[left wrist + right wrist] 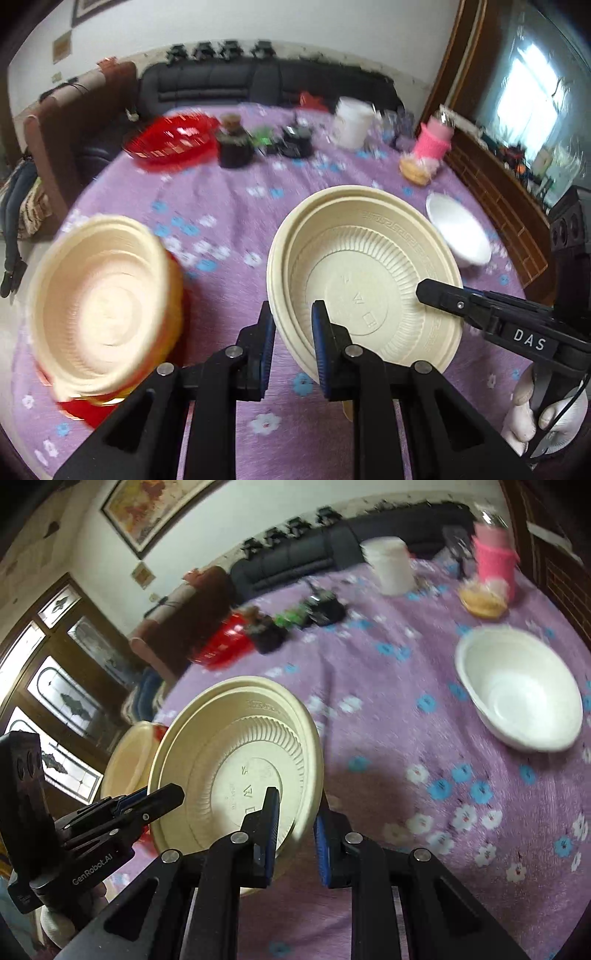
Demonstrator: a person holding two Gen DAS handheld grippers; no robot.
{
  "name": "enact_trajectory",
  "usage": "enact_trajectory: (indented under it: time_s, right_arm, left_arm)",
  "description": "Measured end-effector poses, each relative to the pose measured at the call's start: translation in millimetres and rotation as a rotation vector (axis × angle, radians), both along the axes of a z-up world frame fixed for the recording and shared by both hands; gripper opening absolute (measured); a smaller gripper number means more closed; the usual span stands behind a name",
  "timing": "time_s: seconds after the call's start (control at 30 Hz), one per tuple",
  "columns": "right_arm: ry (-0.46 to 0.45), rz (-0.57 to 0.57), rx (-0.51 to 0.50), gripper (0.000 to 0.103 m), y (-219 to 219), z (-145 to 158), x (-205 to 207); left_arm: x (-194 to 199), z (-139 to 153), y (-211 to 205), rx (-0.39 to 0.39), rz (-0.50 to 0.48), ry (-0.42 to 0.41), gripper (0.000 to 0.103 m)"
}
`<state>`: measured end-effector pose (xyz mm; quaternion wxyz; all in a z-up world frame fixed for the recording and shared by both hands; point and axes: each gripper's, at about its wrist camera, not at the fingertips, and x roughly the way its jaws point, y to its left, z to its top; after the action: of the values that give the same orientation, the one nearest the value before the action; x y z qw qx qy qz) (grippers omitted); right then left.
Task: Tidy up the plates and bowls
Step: 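Lower the second cream bowl into the first cream bowl, open right gripper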
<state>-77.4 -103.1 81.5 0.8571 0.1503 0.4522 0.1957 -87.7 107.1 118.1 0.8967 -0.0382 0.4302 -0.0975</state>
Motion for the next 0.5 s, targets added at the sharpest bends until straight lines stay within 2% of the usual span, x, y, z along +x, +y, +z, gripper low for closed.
enact_trajectory:
  time_s: [0.13, 0.27, 0.37, 0.5]
  right_arm:
    - [-0.059, 0.061, 0.000, 0.020, 40, 29, 3]
    - [-0.100, 0.140, -0.004, 0.020, 94, 50, 12]
    - [-0.114, 0.201, -0.020, 0.020, 134, 56, 17]
    - [-0.095, 0.261, -0.052, 0.020, 182, 46, 27]
  left_arm:
    - [-15, 31, 43, -0.003, 0.073, -0.068, 0.019]
    - [-21, 48, 89, 0.010, 0.169, -0.109, 0.019]
    - [-23, 50, 124, 0.021, 0.248, -0.114, 0.019]
    - [-21, 38, 161, 0.015, 0.321, -0.086, 0.019]
